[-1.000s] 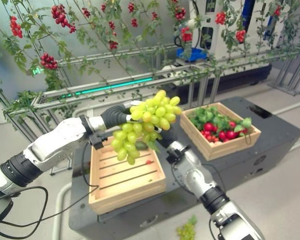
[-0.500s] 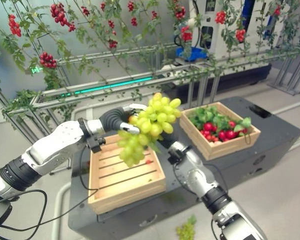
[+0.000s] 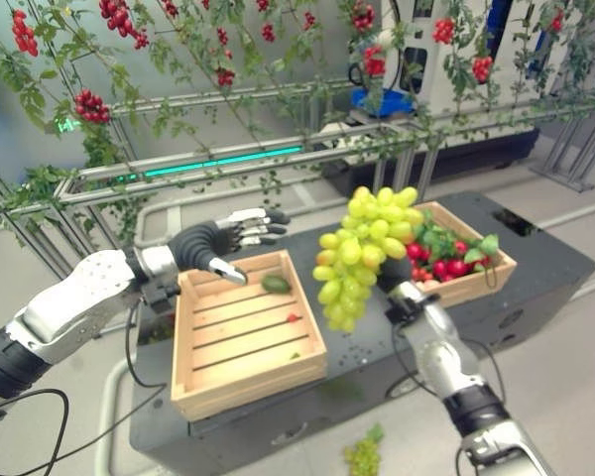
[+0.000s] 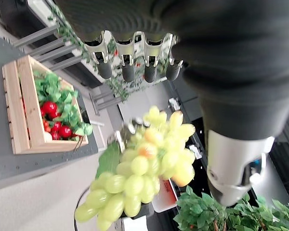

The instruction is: Pick up the fruits from the basket on one side to the basket on the other side

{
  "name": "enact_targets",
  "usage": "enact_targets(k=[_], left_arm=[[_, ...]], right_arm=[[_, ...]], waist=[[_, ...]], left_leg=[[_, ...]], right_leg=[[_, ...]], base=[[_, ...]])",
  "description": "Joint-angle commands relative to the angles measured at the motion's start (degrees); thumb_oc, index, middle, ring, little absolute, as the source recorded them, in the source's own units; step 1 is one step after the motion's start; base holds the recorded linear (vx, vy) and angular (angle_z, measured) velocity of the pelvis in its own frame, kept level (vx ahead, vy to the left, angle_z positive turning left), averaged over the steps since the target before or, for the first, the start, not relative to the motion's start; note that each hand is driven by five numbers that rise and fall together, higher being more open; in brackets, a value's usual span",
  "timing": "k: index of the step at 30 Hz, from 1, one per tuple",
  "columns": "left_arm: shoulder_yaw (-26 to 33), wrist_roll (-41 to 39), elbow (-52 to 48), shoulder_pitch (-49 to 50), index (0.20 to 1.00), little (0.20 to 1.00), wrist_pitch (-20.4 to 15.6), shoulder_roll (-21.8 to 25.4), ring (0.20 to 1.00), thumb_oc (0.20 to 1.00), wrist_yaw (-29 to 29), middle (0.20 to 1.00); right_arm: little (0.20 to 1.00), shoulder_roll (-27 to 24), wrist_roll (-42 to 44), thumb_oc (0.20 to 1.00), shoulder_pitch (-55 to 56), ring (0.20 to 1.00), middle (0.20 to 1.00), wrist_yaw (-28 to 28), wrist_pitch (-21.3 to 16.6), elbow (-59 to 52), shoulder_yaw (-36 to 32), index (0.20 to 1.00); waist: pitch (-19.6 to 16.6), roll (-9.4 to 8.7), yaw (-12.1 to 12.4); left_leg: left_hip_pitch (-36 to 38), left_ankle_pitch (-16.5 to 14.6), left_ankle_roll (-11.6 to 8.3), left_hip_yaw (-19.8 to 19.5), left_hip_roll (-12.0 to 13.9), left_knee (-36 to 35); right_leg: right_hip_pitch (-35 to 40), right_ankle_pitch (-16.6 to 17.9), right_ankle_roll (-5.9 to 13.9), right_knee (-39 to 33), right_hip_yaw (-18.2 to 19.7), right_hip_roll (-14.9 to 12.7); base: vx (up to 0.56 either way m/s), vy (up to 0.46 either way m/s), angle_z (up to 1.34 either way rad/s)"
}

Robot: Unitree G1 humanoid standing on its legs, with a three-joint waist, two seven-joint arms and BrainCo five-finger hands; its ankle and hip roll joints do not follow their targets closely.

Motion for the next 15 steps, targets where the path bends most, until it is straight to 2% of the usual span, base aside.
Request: enact_targets(k=[1,11,12,14,15], left_arm=[[6.08,-1.21,-0.50,2.51,1.000,1.000,-3.60,4.15,1.000,1.000,0.41,1.000],[10.31,-1.17,0.43,6.93,1.000,1.000,-3.94,3.62,1.000,1.000,1.30,1.000],[13.76,1.03,0.95,10.66,1.000,1.000,-4.86,0.55,1.000,1.000,3.08,1.000],[15.43,2.73,0.86,12.62,1.000,1.000,-5.08,-1.03,1.000,1.000,4.03,1.000],[18.30,3.45,1.42,16.07,1.000,1.000,-5.56,-3.96,1.000,1.000,4.98,1.000]], right_arm=[[0.200,-1.62,0.23,0.200,-1.78,0.200,0.200,0.95,-4.80,-5.64,-5.89,0.200],[0.200,-3.34,-0.71,0.200,1.88,0.200,0.200,-0.44,-5.89,-5.48,-11.05,0.200],[0.200,-3.55,-2.25,0.200,4.57,0.200,0.200,-1.29,-6.62,-6.25,-14.61,0.200],[0.200,-3.52,-2.73,0.200,5.65,0.200,0.200,-1.66,-7.17,-6.79,-16.11,0.200],[0.200,-3.85,-4.14,0.200,7.45,0.200,0.200,-3.05,-8.56,-8.15,-19.92,0.200]], waist=[[-2.29,-2.61,-1.85],[-1.88,-2.66,-2.97],[-1.61,-2.96,-3.74],[-1.56,-2.92,-4.01],[-1.28,-3.07,-4.72]], left_leg=[[0.11,-3.12,2.00,0.53,-2.90,2.95],[0.07,-3.57,1.95,0.67,-2.74,3.53],[-0.09,-4.14,2.13,0.98,-2.88,4.48],[-0.09,-4.41,2.24,1.25,-2.86,4.78],[-0.14,-4.86,2.57,1.72,-3.03,5.27]], right_leg=[[-1.51,-1.41,3.79,5.02,1.76,-0.09],[-2.11,-1.96,3.66,6.16,2.41,0.04],[-2.38,-2.00,3.63,6.46,3.05,-0.02],[-2.49,-1.98,3.67,6.51,3.43,0.00],[-2.79,-1.81,3.84,6.34,4.19,-0.08]], base=[[0.00,0.000,0.00],[0.00,0.001,0.00],[0.00,0.000,0.00],[0.00,0.015,-0.03],[-0.01,0.023,-0.10]])
